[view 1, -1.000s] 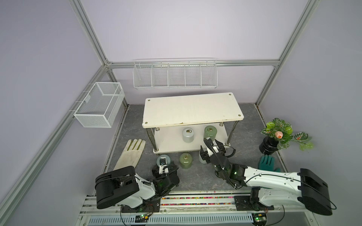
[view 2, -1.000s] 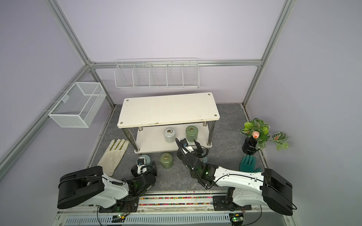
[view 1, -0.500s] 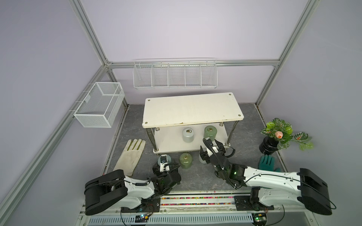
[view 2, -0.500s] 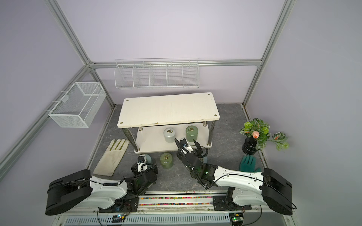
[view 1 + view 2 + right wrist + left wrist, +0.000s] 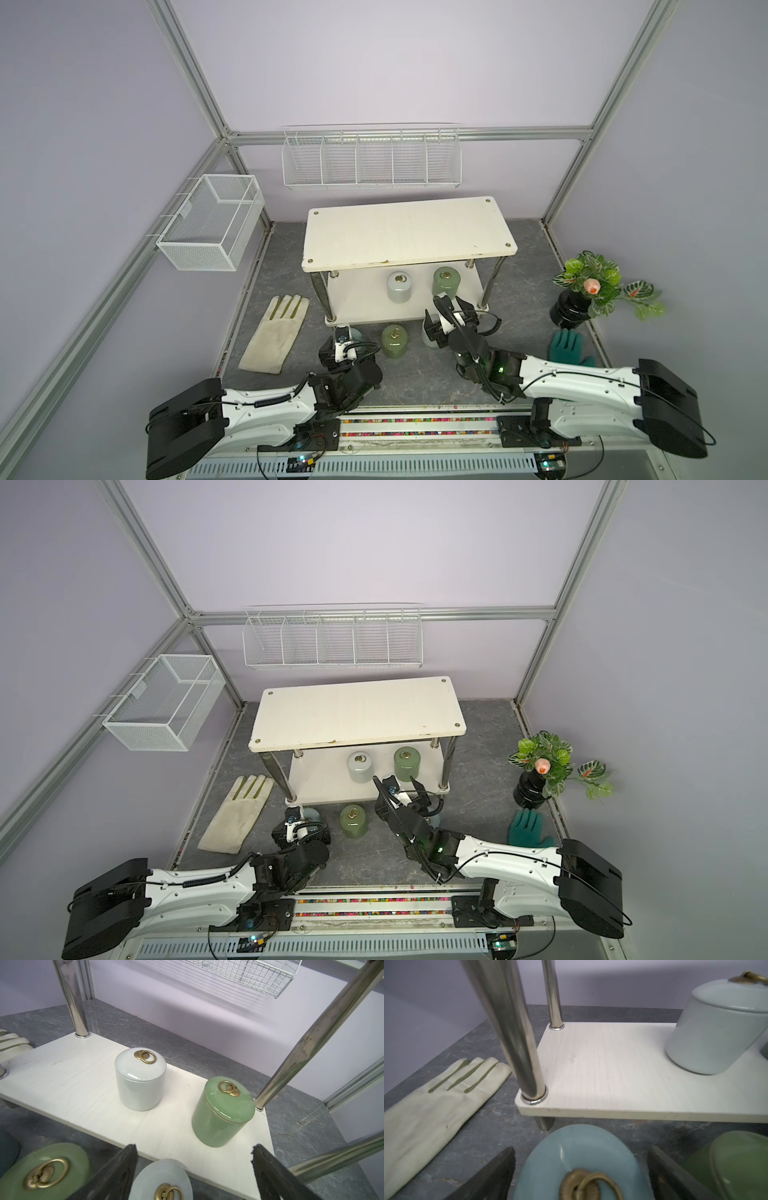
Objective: Remove the tea canisters from the shelf
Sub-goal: Place the tea canister at the center of the board, then pick up the tea canister from the shelf.
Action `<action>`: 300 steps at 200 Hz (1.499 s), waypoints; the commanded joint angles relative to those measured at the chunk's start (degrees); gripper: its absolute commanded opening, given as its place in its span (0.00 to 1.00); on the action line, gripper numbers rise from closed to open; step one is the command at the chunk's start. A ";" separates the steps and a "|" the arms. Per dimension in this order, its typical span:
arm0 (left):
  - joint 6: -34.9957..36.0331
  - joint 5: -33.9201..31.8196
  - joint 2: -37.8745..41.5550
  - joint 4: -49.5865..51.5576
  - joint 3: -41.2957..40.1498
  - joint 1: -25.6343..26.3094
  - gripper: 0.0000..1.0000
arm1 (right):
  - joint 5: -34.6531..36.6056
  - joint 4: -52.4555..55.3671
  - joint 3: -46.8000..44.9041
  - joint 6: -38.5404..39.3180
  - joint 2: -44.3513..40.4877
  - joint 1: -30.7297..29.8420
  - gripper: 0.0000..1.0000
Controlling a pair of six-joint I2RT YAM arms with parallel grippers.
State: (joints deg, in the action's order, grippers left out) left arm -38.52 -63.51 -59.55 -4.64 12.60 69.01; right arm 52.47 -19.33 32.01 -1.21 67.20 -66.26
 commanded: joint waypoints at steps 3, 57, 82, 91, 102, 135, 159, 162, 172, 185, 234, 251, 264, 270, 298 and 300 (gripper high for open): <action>8.37 0.11 -0.58 -3.88 3.69 0.18 1.00 | 1.10 -1.85 -0.35 0.86 -0.94 -0.52 0.89; 19.26 15.70 1.47 -14.35 5.62 -5.44 1.00 | 3.25 -0.55 0.21 0.33 -4.04 -0.45 0.89; 24.04 18.80 0.09 -14.60 8.31 -6.84 1.00 | 3.51 -0.83 -0.36 1.13 -6.41 -0.50 0.89; 25.14 21.00 -1.12 -14.87 9.32 -7.75 1.00 | 3.66 -0.96 -0.50 1.46 -6.78 -0.45 0.89; 26.42 23.79 -3.03 -16.11 10.46 -8.94 1.00 | 3.88 -0.97 -0.59 1.78 -6.80 -0.39 0.89; 28.84 31.70 -10.60 -21.65 13.41 -12.55 1.00 | 3.87 -0.97 -0.97 2.07 -7.38 -0.35 0.89; 29.60 34.37 -15.96 -26.45 14.72 -15.00 1.00 | 3.70 -1.06 -1.38 2.69 -8.23 -0.19 0.89; 29.66 34.27 -16.58 -27.25 14.81 -15.11 1.00 | 3.69 -0.99 -1.42 2.78 -8.42 -0.14 0.89; 29.91 34.61 -18.29 -29.32 15.17 -15.79 1.00 | 3.69 -1.05 -1.72 3.05 -8.84 -0.10 0.89; 29.91 35.71 -20.46 -30.64 16.12 -16.91 1.00 | 3.61 -1.14 -2.17 3.06 -9.43 0.02 0.89; 32.15 38.26 -26.14 -34.91 18.04 -17.33 1.00 | 2.84 -1.14 -2.48 3.33 -9.39 0.90 0.89; 32.54 38.02 -27.48 -36.08 18.31 -17.43 1.00 | 2.39 -1.39 -2.56 3.31 -8.95 1.20 0.89; 32.73 37.64 -28.81 -37.14 18.51 -17.67 1.00 | 2.09 -1.41 -2.51 3.25 -8.68 1.29 0.89; 32.76 37.55 -29.55 -38.34 18.34 -17.73 1.00 | 2.03 -1.50 -2.49 3.23 -8.54 1.30 0.89; 32.64 36.25 -33.21 -43.10 18.33 -18.13 1.00 | 1.79 -1.49 -2.41 3.34 -8.32 1.43 0.89; 32.70 36.12 -33.45 -43.59 18.29 -18.13 1.00 | 1.79 -1.43 -2.40 3.33 -8.32 1.41 0.89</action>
State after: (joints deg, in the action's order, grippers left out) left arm -6.94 -26.55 -90.37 -42.37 29.74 51.37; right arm 54.57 -19.16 30.39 1.56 58.50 -65.23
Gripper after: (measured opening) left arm 0.996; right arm 0.889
